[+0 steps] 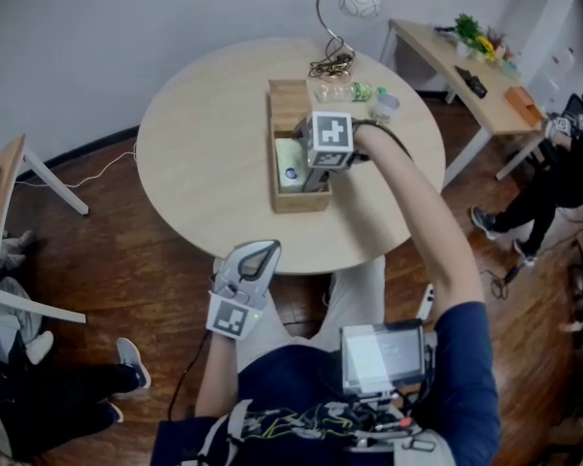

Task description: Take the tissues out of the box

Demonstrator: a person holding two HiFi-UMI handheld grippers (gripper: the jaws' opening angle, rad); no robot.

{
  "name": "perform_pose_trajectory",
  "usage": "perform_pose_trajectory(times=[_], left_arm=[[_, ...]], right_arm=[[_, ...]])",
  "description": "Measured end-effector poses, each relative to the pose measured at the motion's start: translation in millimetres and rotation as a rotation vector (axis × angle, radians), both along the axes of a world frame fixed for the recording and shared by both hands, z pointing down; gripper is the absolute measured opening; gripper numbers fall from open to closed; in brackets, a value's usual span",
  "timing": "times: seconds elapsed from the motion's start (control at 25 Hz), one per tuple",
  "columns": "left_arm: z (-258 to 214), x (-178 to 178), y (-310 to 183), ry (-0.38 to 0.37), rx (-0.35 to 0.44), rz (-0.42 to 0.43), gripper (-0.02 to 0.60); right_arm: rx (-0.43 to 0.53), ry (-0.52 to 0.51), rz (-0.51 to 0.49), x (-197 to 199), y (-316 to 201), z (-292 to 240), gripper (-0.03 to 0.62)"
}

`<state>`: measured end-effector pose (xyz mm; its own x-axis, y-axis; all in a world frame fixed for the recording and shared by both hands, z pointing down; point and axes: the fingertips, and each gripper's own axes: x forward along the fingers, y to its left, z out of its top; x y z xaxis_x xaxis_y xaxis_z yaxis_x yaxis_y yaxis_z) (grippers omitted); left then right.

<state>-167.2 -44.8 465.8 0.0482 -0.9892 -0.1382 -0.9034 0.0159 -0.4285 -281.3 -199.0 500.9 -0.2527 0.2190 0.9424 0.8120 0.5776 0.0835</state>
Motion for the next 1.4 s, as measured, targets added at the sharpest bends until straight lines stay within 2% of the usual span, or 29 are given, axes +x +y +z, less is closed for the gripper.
perform_pose_trajectory(times=[0.44, 0.72, 1.12, 1.4], left_arm=[[1, 0, 0, -0.001, 0.011, -0.005, 0.003], [1, 1, 1, -0.006, 0.016, -0.005, 0.003], [11, 3, -1, -0.042, -0.031, -0.029, 0.003], [24, 10, -8, -0.141, -0.081, -0.058, 0.003]], right_arm=[[0.127, 0.114, 0.008, -1, -2, 11, 0.589], [0.05, 0.106, 0.014, -2, -1, 11, 0.589], [0.06, 0.079, 0.005, -2, 0, 7, 0.586], [0.008, 0.019, -0.018, 1, 1, -2, 0.571]])
